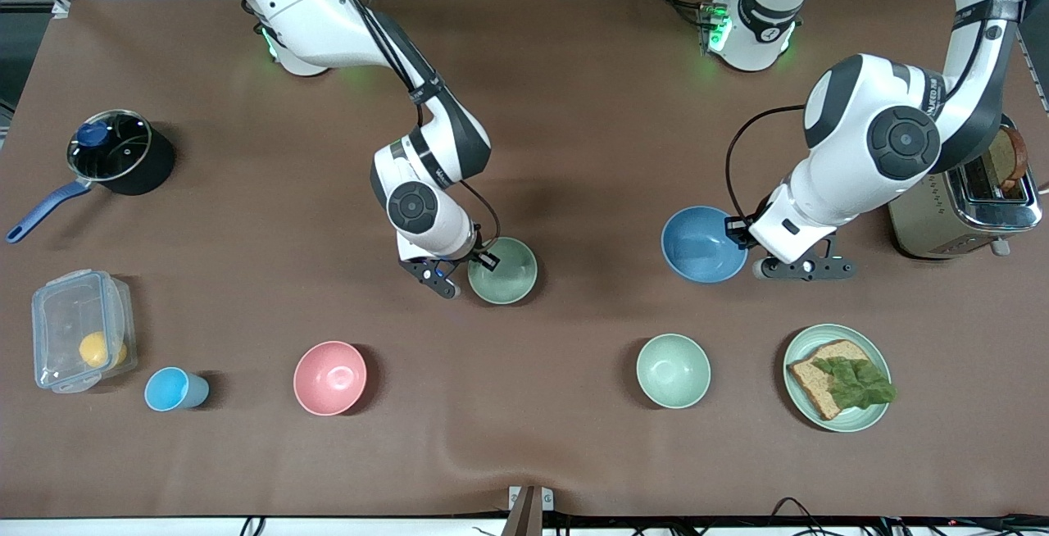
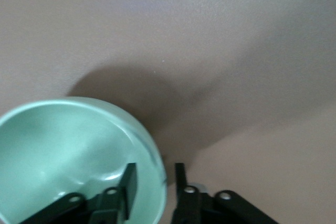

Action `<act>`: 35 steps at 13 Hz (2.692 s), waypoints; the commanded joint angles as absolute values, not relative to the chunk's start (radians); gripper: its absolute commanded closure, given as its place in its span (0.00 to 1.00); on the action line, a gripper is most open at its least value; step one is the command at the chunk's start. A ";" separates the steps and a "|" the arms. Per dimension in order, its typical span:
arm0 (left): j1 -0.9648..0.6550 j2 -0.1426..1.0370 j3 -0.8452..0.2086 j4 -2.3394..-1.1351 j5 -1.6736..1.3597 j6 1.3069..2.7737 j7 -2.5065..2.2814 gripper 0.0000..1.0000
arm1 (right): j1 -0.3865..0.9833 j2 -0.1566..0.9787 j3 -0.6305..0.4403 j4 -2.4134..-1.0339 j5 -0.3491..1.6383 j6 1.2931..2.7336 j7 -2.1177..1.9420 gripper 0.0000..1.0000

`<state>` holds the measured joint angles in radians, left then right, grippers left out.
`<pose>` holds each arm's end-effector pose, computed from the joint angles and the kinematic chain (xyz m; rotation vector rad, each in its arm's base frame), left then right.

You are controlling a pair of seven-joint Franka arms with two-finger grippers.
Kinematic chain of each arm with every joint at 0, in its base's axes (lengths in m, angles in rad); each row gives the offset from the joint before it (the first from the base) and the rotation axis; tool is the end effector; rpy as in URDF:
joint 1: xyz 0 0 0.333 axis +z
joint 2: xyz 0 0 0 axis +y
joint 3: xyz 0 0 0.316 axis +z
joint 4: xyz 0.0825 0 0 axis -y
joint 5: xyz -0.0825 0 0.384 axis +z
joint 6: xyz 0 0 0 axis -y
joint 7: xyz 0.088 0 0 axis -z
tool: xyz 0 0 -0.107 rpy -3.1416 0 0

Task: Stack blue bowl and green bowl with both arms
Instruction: 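Open the right gripper and draw it back from the green bowl, then carry the blue bowl over the green bowl with the left gripper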

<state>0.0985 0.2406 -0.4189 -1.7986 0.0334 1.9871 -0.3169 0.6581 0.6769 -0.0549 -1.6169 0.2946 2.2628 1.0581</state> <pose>0.5899 -0.1776 0.4209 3.0867 -0.0128 -0.0777 0.5614 0.4016 0.2269 -2.8738 0.9447 0.2405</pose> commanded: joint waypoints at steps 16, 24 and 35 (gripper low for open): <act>-0.020 0.360 -0.443 -1.675 0.008 1.974 -0.514 1.00 | 0.551 0.704 -0.060 -1.623 0.374 2.427 1.637 0.00; -0.192 0.549 -0.433 -1.493 0.009 1.985 -0.797 1.00 | 0.552 0.722 -0.060 -1.623 0.379 2.428 1.638 0.00; -0.469 0.738 -0.301 -1.384 0.020 2.169 -1.078 1.00 | 0.554 0.749 -0.060 -1.624 0.371 2.459 1.626 0.00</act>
<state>-0.4489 0.7056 -0.3102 -1.4187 0.0098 2.1492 -1.0447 0.5528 0.7362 -0.0629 -1.6325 0.3552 2.4473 1.6316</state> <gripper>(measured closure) 0.960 0.000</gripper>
